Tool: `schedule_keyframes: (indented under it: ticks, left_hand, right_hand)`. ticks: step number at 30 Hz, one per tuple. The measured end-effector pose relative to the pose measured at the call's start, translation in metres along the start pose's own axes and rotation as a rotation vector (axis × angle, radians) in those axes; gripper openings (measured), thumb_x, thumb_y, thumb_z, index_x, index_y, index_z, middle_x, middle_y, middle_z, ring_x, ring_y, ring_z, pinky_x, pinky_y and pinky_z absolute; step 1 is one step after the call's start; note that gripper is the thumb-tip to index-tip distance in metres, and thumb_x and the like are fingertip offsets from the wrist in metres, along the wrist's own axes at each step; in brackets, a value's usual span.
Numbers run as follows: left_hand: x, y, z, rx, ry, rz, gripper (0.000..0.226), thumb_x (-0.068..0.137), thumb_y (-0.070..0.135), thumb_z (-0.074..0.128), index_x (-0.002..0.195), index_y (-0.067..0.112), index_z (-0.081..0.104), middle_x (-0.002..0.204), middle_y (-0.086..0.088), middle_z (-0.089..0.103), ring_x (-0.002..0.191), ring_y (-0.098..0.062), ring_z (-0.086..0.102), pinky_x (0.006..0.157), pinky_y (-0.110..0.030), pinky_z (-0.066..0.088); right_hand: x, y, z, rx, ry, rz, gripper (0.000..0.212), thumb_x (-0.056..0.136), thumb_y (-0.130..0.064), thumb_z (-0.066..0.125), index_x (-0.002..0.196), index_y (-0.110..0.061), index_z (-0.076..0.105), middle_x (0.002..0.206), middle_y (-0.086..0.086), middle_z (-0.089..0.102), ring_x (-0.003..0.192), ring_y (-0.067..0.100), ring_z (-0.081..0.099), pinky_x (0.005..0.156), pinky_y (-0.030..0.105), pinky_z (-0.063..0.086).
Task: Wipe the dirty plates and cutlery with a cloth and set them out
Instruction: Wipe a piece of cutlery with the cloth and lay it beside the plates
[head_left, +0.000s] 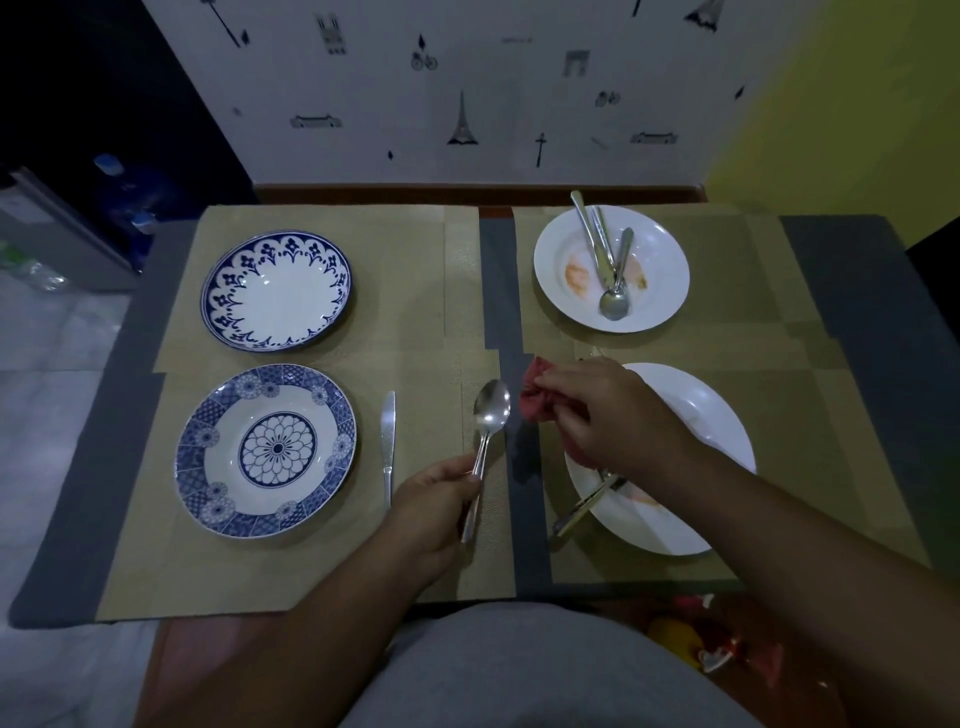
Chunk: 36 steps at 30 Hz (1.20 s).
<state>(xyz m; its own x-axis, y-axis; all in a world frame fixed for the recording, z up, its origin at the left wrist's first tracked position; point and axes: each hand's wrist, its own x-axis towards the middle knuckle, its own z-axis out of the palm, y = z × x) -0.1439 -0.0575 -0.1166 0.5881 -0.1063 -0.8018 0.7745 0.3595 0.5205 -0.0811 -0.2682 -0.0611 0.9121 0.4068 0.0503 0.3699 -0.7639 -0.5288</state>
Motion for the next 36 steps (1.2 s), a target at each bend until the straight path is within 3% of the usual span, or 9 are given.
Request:
schedule_keyframes:
  ticks: [3,8,14,18,25,32,36]
  left_hand:
    - [0.005,-0.008,-0.006,0.027,0.086,-0.015,0.024,0.093,-0.002,0.061,0.113,0.005,0.072,0.102,-0.017,0.077,0.086,-0.027,0.076,0.061,-0.028,0.058]
    - [0.015,-0.016,-0.006,0.154,0.256,0.025,0.015,0.086,0.007,0.076,0.1,0.01,0.075,0.089,-0.01,0.079,0.082,-0.023,0.076,0.06,-0.028,0.059]
    - [0.023,-0.018,-0.007,0.417,0.333,0.111,0.013,0.087,0.01,0.074,0.1,0.013,0.077,0.093,-0.006,0.077,0.088,-0.022,0.073,0.081,-0.037,0.062]
    - [0.024,-0.018,-0.008,0.495,0.323,0.165,0.013,0.086,0.004,0.073,0.097,0.008,0.077,0.088,-0.007,0.077,0.081,-0.019,0.073,0.071,-0.029,0.06]
    - [0.023,-0.017,-0.01,0.649,0.328,0.252,0.016,0.084,0.01,0.076,0.1,0.009,0.078,0.089,-0.005,0.077,0.085,-0.018,0.073,0.085,-0.038,0.06]
    - [0.013,-0.016,-0.007,0.639,0.432,0.343,0.007,0.082,0.021,0.077,0.086,0.025,0.074,0.08,0.007,0.074,0.08,-0.01,0.07,0.081,-0.032,0.058]
    - [0.006,-0.012,0.018,0.738,0.266,0.439,0.01,0.086,0.015,0.074,0.096,0.016,0.076,0.084,0.005,0.073,0.08,-0.006,0.068,0.074,-0.019,0.054]
  right_hand:
    - [-0.004,-0.003,0.002,-0.009,0.005,-0.002,0.03,0.086,-0.009,0.069,0.114,-0.018,0.071,0.109,0.0,0.072,0.096,0.014,0.061,0.088,0.031,0.049]
    - [-0.007,-0.005,0.004,0.001,0.002,-0.014,0.032,0.084,-0.007,0.07,0.115,-0.015,0.07,0.11,0.003,0.072,0.098,0.018,0.063,0.089,0.03,0.047]
    - [-0.009,-0.001,0.006,-0.005,-0.009,0.0,0.032,0.085,-0.01,0.069,0.117,-0.016,0.069,0.114,0.003,0.071,0.103,0.018,0.063,0.093,0.036,0.05]
    - [-0.011,-0.001,0.006,-0.006,-0.008,0.004,0.033,0.085,-0.01,0.069,0.117,-0.016,0.069,0.114,0.002,0.071,0.103,0.018,0.063,0.093,0.034,0.05]
    - [-0.012,-0.002,0.003,-0.004,-0.013,0.008,0.031,0.085,-0.008,0.069,0.115,-0.015,0.07,0.113,0.003,0.071,0.101,0.017,0.064,0.092,0.033,0.05]
    - [-0.019,0.001,-0.006,-0.006,-0.001,0.058,0.031,0.085,-0.009,0.069,0.116,-0.015,0.071,0.113,0.003,0.072,0.101,0.02,0.065,0.09,0.03,0.05]
    - [-0.03,0.007,-0.015,-0.029,0.031,0.09,0.029,0.083,-0.006,0.069,0.111,-0.015,0.072,0.109,0.003,0.072,0.097,0.02,0.064,0.087,0.023,0.042]
